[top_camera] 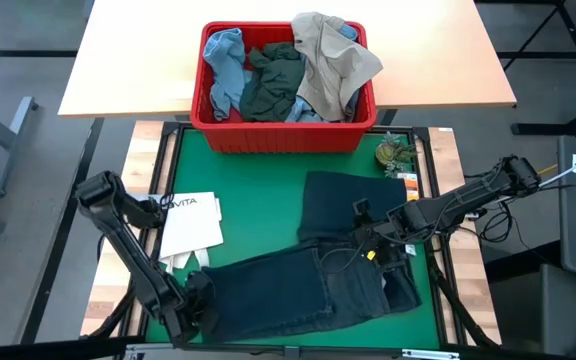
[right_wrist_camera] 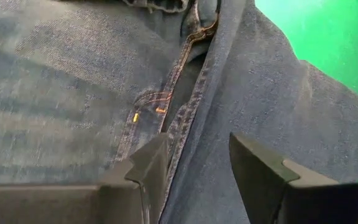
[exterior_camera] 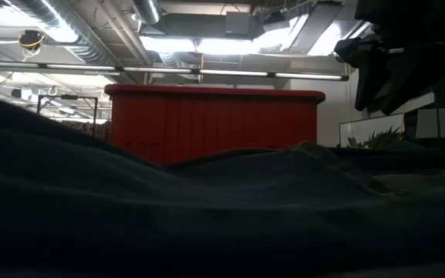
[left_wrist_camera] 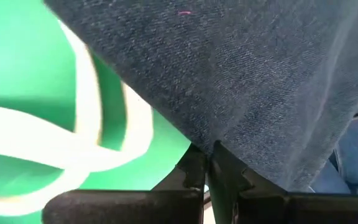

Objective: Fold laundry
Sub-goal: Fold the dark blue pants

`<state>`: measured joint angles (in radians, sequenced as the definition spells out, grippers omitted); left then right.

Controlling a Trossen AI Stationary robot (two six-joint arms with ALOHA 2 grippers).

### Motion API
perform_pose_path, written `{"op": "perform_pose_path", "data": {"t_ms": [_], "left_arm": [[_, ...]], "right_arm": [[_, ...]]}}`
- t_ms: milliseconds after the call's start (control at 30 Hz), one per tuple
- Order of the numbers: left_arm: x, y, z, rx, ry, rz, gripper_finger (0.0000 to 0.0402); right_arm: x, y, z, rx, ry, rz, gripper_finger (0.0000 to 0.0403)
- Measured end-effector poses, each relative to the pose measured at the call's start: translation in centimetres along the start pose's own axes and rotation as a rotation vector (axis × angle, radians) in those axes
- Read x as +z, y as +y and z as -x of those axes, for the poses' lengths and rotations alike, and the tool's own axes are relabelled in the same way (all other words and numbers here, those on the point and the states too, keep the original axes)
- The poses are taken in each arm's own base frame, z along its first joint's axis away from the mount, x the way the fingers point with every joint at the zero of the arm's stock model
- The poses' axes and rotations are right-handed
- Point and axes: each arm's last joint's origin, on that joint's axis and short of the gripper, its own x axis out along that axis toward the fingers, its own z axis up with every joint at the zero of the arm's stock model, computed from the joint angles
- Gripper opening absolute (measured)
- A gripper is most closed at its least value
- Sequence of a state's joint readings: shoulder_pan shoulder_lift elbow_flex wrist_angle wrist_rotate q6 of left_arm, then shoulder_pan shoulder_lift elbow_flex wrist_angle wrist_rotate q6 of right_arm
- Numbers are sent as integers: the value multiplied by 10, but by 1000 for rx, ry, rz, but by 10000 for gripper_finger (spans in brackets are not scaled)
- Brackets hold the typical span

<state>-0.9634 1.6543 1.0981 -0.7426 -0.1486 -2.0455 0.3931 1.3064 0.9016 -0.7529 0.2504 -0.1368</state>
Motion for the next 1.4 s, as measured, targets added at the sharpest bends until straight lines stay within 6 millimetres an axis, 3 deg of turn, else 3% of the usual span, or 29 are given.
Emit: {"op": "perform_pose_path", "data": {"t_ms": [467, 600, 867, 1067, 1400], "left_arm": [[27, 38, 69, 167, 39, 56, 0], [33, 41, 82, 117, 44, 68, 0], [48, 17, 93, -217, -88, 18, 0], [71, -9, 101, -443, -253, -59, 0], [133, -55, 109, -683, -521, -178, 0]], "right_arm": [[0, 0, 0, -1, 1, 0, 172], [0, 0, 0, 0, 2, 0, 172], [-1, 0, 2, 26, -6, 0, 172], [-3, -2, 16, 35, -63, -13, 172], [-16, -11, 56, 1, -226, -53, 172]]}}
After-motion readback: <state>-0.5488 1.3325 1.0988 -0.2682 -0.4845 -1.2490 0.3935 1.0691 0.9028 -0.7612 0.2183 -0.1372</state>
